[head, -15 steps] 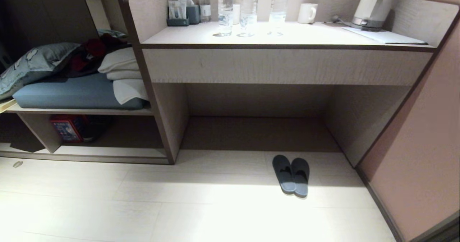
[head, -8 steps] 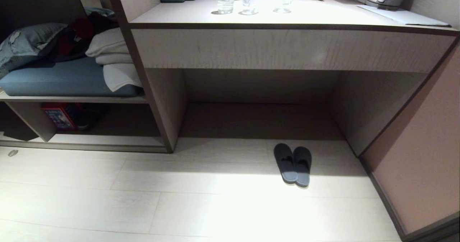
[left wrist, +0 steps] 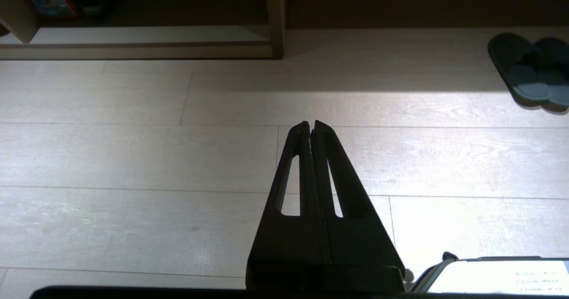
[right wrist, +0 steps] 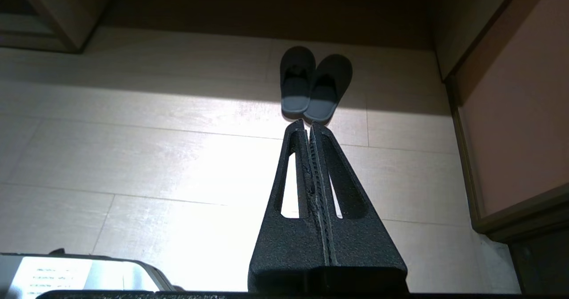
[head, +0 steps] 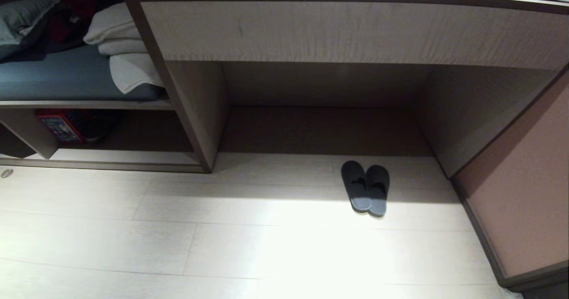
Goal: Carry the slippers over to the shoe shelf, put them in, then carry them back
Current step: Pick up the slippers on the floor
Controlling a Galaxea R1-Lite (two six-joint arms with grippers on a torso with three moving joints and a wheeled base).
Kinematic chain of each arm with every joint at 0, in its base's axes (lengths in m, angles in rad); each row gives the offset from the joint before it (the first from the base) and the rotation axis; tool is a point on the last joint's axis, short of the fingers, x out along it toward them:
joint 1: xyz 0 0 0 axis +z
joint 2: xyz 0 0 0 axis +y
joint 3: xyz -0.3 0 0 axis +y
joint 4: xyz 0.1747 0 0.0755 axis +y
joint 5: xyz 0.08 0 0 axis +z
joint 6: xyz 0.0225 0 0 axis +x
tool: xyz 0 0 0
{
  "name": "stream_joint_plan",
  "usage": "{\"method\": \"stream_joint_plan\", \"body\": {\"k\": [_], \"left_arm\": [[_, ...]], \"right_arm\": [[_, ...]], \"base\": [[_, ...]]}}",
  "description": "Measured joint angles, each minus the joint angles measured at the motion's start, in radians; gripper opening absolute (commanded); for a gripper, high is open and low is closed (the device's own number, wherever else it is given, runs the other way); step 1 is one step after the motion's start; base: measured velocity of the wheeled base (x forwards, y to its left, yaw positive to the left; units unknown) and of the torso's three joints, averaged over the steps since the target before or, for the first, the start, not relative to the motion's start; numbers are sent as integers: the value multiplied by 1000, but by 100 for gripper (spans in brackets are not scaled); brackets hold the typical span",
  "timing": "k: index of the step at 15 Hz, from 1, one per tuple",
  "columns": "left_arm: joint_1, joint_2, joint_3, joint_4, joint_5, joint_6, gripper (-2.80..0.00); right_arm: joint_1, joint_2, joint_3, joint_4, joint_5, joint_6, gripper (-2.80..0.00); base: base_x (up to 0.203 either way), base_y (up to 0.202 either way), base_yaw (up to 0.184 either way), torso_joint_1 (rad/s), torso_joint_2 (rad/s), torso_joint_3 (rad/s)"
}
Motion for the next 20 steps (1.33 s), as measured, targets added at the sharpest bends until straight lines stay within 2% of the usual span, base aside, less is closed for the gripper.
{"method": "stream_joint_plan", "body": {"k": [20], "left_arm": [[0, 2, -1, 4, 3, 10, -280]], "right_arm": [[0, 0, 0, 0, 0, 0, -280]], "base": [[0, 0, 0, 2, 4, -199]]}}
